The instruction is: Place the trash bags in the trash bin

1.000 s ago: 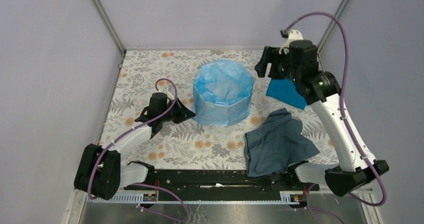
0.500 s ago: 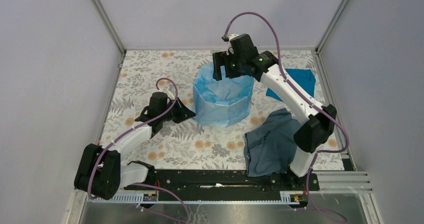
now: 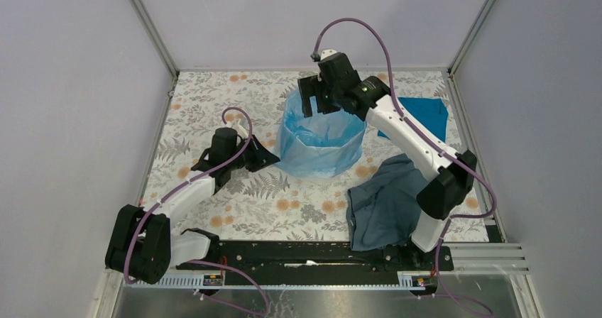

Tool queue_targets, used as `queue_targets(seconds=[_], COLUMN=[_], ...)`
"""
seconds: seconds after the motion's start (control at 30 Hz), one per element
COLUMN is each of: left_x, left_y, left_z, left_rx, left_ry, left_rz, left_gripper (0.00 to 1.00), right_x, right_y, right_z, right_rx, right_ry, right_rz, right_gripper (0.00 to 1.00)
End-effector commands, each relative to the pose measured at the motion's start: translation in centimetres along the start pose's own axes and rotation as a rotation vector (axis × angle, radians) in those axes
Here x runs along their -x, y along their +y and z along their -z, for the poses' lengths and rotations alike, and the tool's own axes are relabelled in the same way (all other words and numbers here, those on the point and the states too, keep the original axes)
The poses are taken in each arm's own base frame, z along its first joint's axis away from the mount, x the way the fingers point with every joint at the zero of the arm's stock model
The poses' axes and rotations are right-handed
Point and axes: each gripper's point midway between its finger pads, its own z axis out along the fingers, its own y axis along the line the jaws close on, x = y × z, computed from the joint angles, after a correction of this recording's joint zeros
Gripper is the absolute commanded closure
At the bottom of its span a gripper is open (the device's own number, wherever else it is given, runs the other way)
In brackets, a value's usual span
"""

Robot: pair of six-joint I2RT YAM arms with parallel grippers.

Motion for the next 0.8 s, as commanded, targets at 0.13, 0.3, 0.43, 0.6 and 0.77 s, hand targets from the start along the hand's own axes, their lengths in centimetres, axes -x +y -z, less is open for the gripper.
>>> queue_targets(seconds=[0.13, 0.3, 0.43, 0.6, 0.77], left_x=[1.4, 2.6, 3.5, 4.9, 5.2], left_y=[-2.4, -1.1, -2.4, -3.1, -4.0], left_z=[0.8, 1.7, 3.1, 4.4, 4.5], left_rx=[-0.062, 0.023, -0.014, 0.02, -0.009], left_ry=[-0.029, -0.058, -0.134, -0.171, -0.179], left_rz=[-0.109, -0.121, -0.141, -0.229, -0.219], left_gripper=[0.71, 0.62, 0.42, 0.33, 0.31], right_x=[-4.4, -8.4, -9.1, -4.7, -0.9], right_y=[2.4, 6.5, 8.5, 5.5, 1.0], right_z=[4.3, 2.3, 1.5, 2.8, 2.1], right_rx=[0.143, 0.256, 0.324, 0.231, 0.013], right_ry=[0.084, 0.181, 0.177, 0.012, -0.071], right_rz=[0.016, 0.039, 0.008, -0.015, 0.031], right_gripper=[0.02, 0.15, 0.25, 0.21, 0.29])
